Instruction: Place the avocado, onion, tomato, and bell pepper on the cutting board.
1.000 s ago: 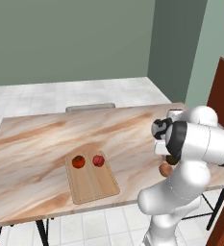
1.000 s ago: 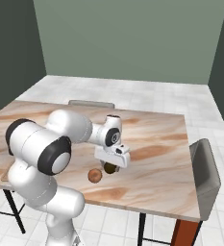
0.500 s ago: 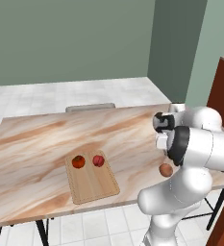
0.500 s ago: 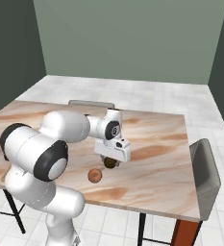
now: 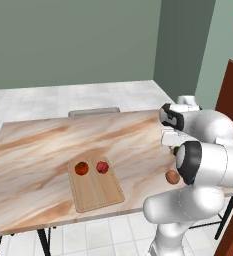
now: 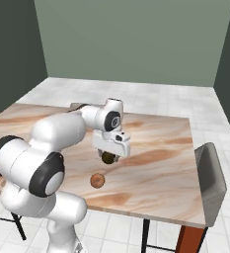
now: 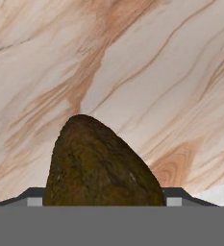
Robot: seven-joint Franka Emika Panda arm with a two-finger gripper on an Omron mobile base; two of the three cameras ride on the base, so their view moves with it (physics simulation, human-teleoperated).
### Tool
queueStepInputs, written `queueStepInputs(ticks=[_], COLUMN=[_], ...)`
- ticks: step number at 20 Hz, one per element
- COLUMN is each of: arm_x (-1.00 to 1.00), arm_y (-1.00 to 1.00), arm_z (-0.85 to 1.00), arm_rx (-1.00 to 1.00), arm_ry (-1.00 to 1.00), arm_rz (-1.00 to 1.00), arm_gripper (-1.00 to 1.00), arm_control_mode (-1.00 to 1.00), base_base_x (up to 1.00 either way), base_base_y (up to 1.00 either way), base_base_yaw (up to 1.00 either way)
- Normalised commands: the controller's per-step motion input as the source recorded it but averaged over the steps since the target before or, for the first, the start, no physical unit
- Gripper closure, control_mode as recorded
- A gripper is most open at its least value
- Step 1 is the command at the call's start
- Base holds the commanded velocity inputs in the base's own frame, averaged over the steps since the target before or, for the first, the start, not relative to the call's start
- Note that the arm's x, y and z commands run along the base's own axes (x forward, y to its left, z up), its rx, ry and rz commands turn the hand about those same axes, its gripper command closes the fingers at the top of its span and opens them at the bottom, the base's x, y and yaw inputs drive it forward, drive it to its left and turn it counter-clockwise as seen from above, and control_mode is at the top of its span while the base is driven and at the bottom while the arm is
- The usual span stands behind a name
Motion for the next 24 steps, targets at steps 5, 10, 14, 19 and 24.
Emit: queueStepInputs(ticks=[5,10,14,19,24], arm_x=[-0.25,-0.21,-0.18,-0.14,-0.14], arm_y=[0.40,0.45,0.48,0.57,0.61], arm_z=[0.26,0.21,0.17,0.12,0.03], arm_rx=[0.05,0.05,0.04,0.02,0.01], arm_ry=[0.00,0.00,0.00,0.00,0.00], arm_rz=[0.01,0.01,0.02,0.01,0.00], arm_gripper=[1.00,1.00,1.00,1.00,1.00], arm_control_mode=[-1.00,-1.00,-1.00,-1.00,-1.00], base_base_x=[0.00,0.00,0.00,0.00,0.00], base_base_y=[0.00,0.00,0.00,0.00,0.00], base_base_yaw=[0.00,0.00,0.00,0.00,0.00])
